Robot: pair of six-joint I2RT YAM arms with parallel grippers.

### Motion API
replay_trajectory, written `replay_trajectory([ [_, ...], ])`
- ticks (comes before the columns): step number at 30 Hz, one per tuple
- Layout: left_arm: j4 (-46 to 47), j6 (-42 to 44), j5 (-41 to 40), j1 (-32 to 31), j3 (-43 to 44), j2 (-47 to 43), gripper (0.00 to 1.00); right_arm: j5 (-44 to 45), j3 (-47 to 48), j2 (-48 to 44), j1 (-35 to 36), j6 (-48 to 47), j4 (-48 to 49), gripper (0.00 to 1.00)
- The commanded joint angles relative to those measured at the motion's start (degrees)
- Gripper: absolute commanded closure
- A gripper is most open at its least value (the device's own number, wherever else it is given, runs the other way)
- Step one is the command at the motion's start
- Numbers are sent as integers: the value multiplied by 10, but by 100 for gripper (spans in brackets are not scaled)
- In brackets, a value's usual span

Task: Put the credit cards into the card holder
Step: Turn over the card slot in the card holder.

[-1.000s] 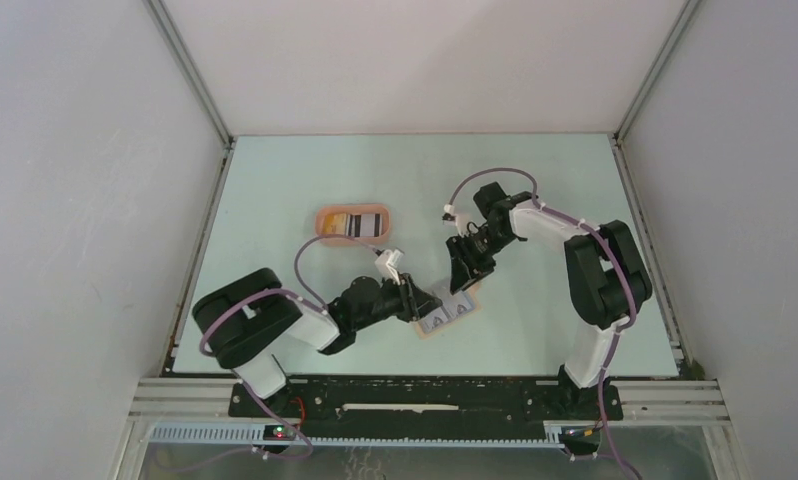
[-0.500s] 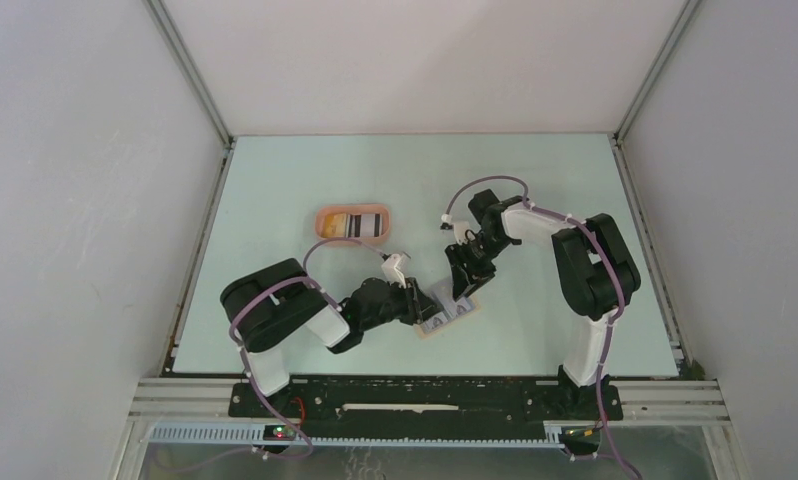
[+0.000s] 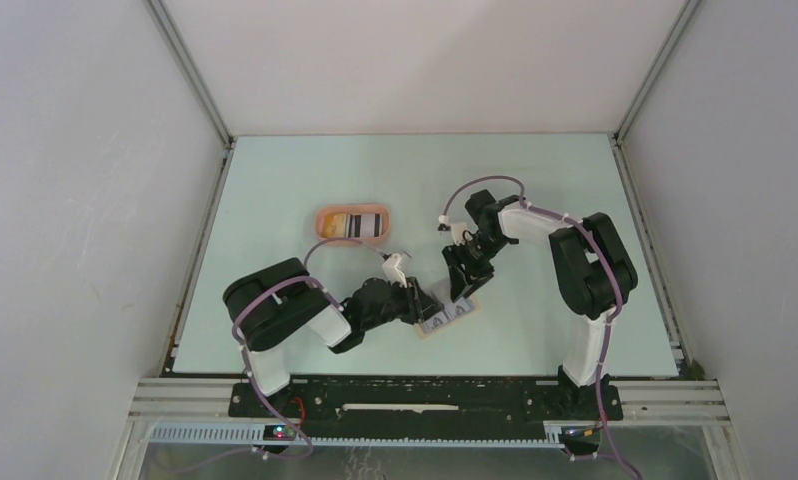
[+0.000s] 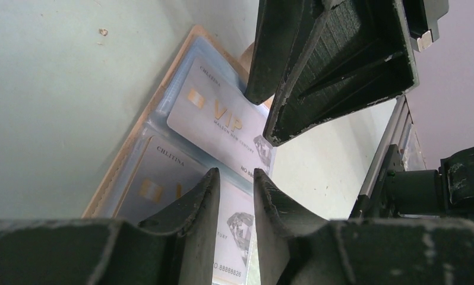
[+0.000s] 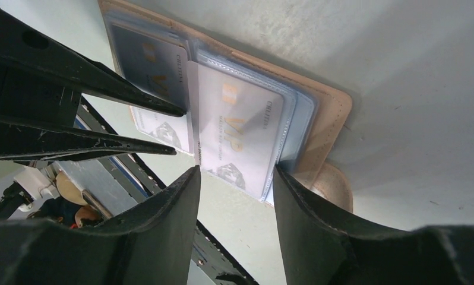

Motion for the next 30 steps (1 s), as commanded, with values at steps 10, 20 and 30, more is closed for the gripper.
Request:
replay_trajectory([
  [10,-12,12,-15,-2,13,9,67,-97,13,37,-2,-15,-20,43],
  [20,-12,11,-15,-2,14,10,68,-192,13,48,-49,-11,-27,44],
  [30,-9,12,-11,-2,15,13,73,-273,13,53,-72,-14,-37,44],
])
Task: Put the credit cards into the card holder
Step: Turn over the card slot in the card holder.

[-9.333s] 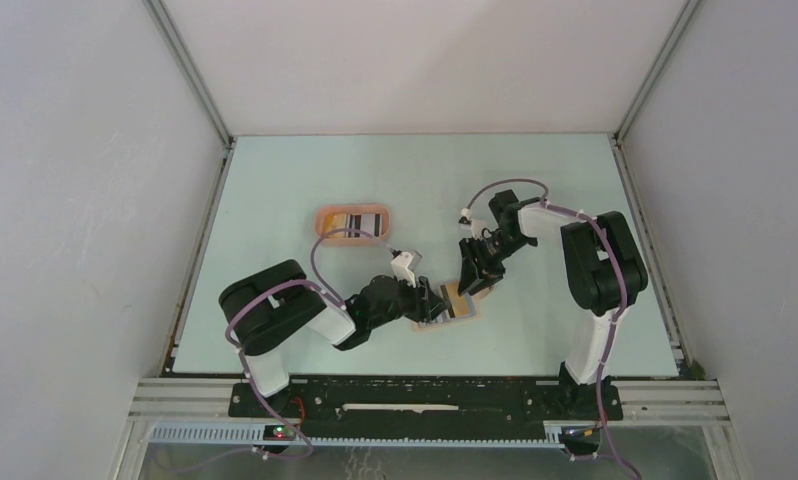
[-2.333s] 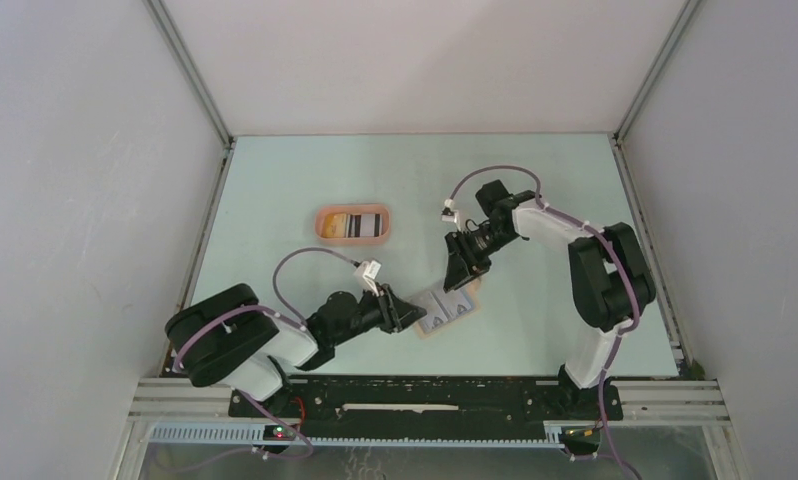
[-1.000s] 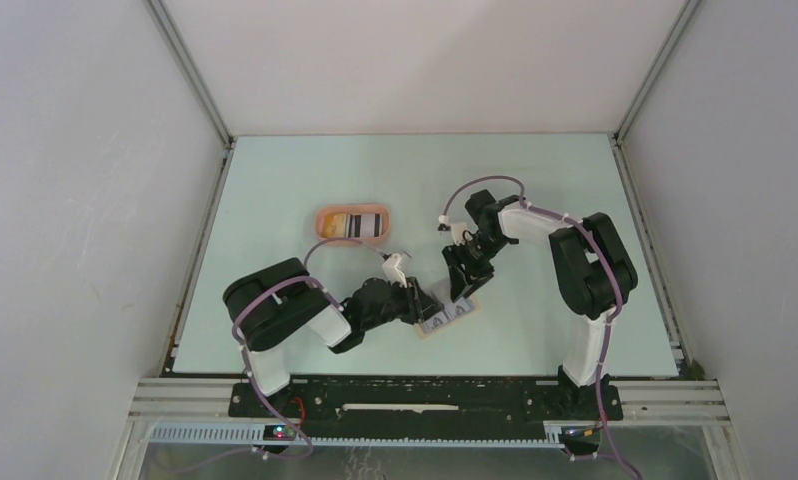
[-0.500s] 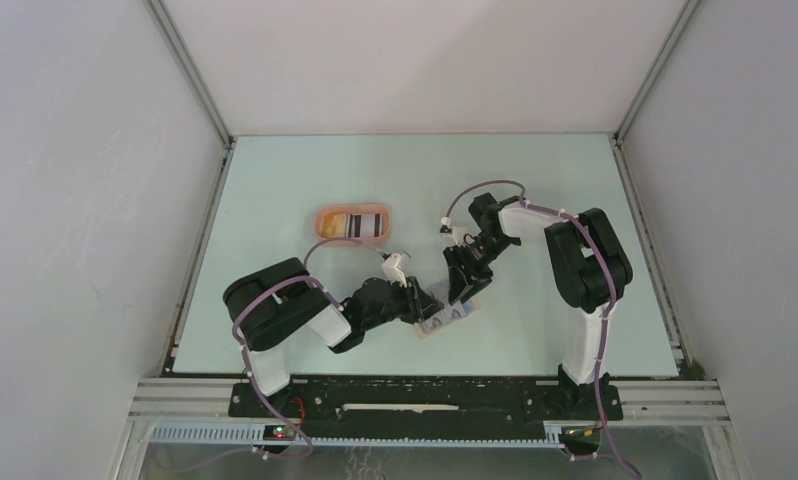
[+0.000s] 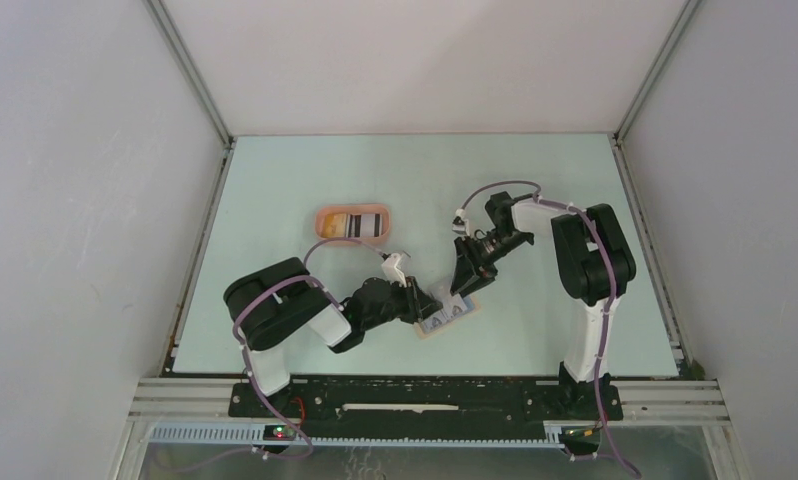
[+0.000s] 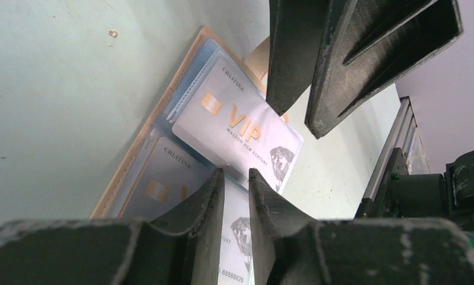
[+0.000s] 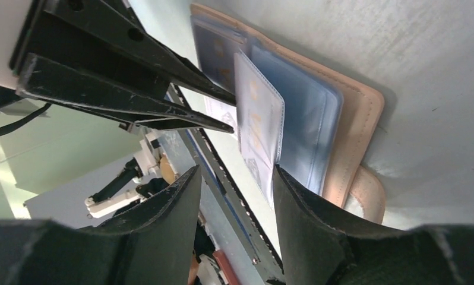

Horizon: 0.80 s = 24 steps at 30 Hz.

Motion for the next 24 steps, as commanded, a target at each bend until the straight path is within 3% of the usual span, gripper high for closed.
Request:
replay_trajectory([
  [1,-5,12,-7,-2,12,8,73,-80,9,2,-3,-9,-10,44],
  [7,78,16,-4,-2,-23,1,71,-117,11,6,-4,-17,-20,45],
  [13,178,13,11,-2,-67,-7,60,-140,18,11,-2,-32,-40,45],
  [24,169,-5,-24,-2,-132,-88,58,-129,20,2,29,-24,-31,45],
])
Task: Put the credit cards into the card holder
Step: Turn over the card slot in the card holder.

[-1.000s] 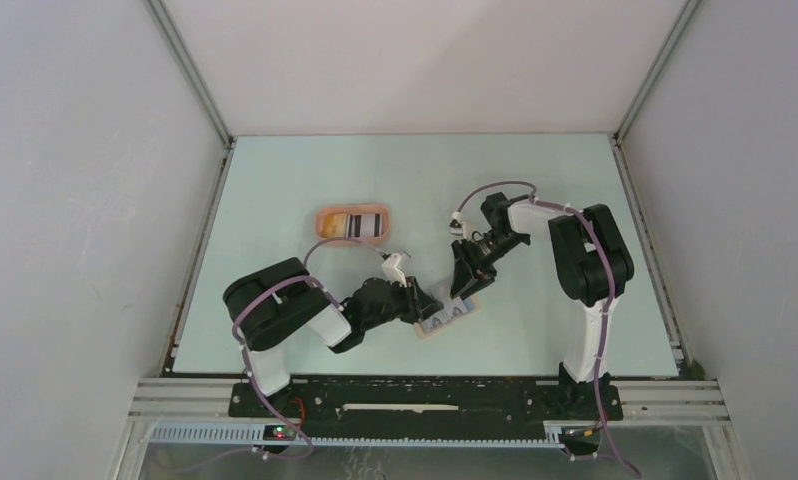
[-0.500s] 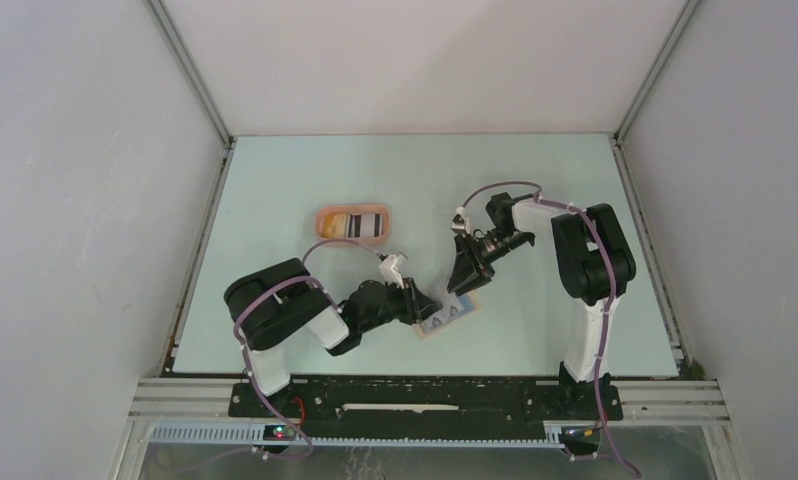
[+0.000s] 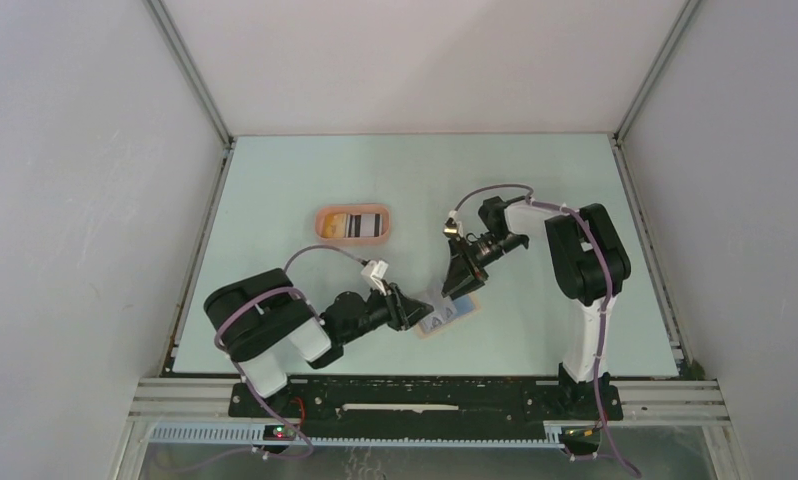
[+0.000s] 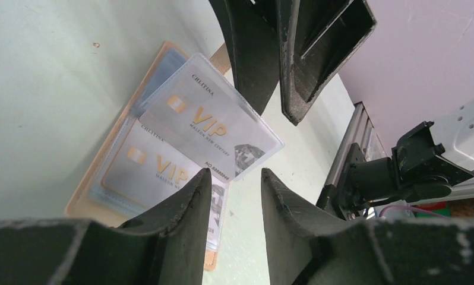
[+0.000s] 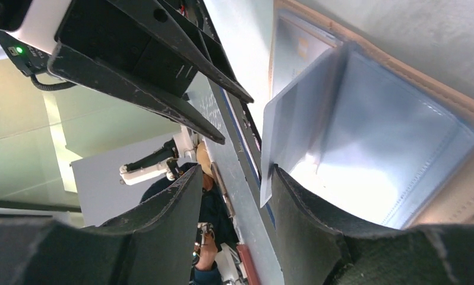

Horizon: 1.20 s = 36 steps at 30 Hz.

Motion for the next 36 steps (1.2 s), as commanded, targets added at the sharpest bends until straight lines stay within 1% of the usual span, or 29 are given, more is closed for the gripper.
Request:
replay_trajectory([
  [1,21,-7,-31,-1,-39,-43,58,-5,19,-8,18,-3,-1,46],
  [6,28,-17,-37,-1,-54,-46,59,3,18,-13,34,-5,1,47],
  [9,25,-16,-45,0,-67,-69,59,13,18,-18,53,-5,4,47],
  [15,-35,-6,-83,2,-87,-137,59,35,21,-10,83,-1,11,47],
  [19,-64,1,-89,1,-84,-156,59,42,24,-9,93,-4,11,46],
  [23,-67,1,-86,1,-79,-149,59,53,28,-14,94,-13,5,46],
  [26,-67,-2,-82,2,-73,-138,60,77,31,-34,94,-24,6,46],
  [28,-71,-3,-75,2,-67,-132,60,106,30,-52,94,-32,10,46],
  [31,-73,-6,-64,1,-53,-117,61,173,20,-83,95,-30,38,46],
  [36,-71,-15,-51,1,-29,-85,65,211,14,-95,95,-21,53,46],
])
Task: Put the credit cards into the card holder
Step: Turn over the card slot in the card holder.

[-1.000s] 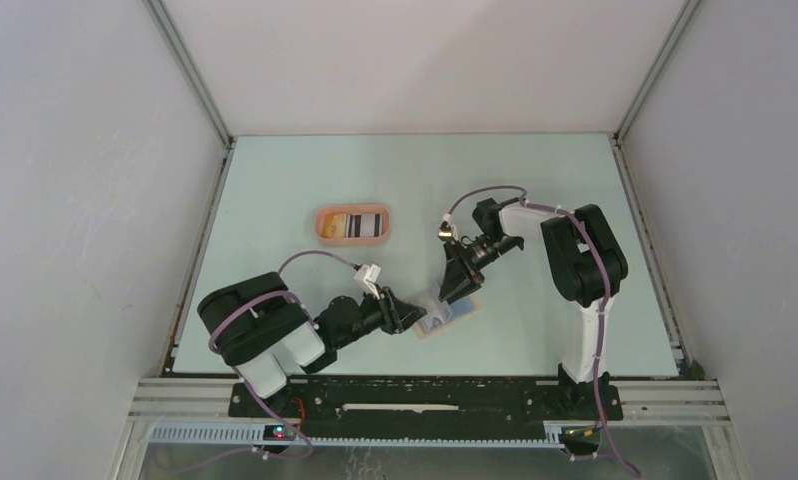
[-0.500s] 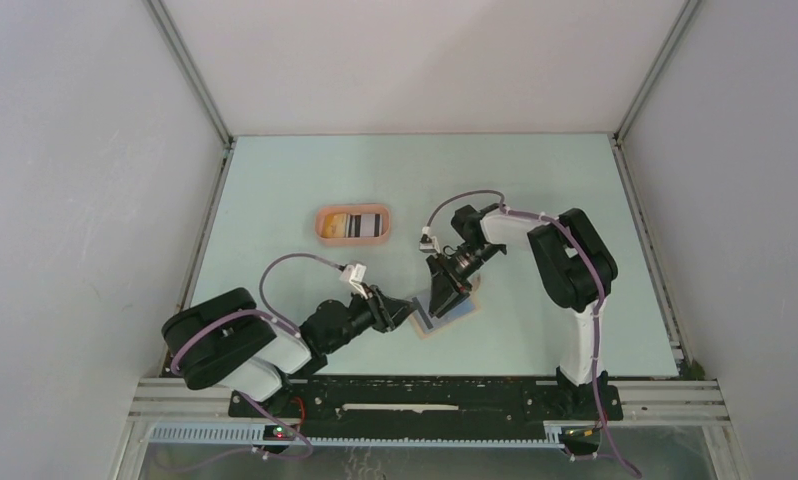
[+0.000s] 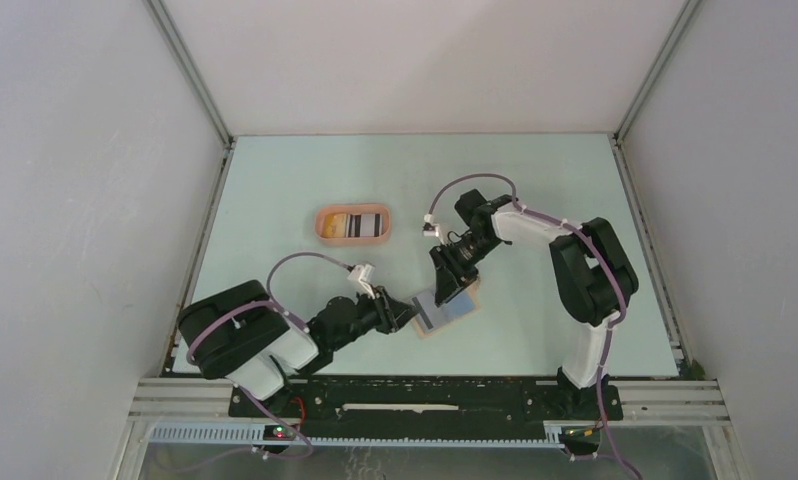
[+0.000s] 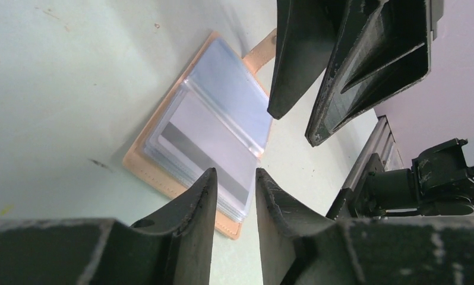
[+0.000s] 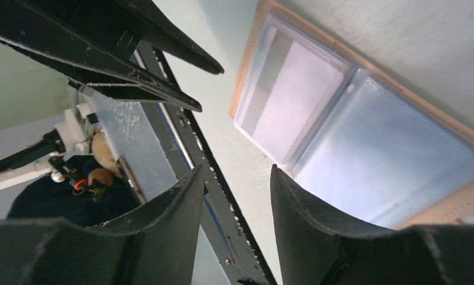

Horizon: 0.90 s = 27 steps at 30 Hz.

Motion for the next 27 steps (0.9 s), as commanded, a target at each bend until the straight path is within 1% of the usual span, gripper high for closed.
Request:
replay_trajectory([
  [1,11,-3,13,1,38,30,66,52,4,-20,1,-6,22,47],
  [4,14,-13,27,1,48,52,67,47,5,0,2,-1,22,49],
  [9,8,-25,30,1,59,78,68,50,5,11,5,3,26,50],
  [19,-126,-22,41,2,133,92,68,76,5,29,8,13,34,49],
  [24,-138,-23,50,1,155,113,68,84,4,23,13,10,36,47],
  [27,-130,-18,46,1,150,101,68,91,3,21,16,9,37,46],
])
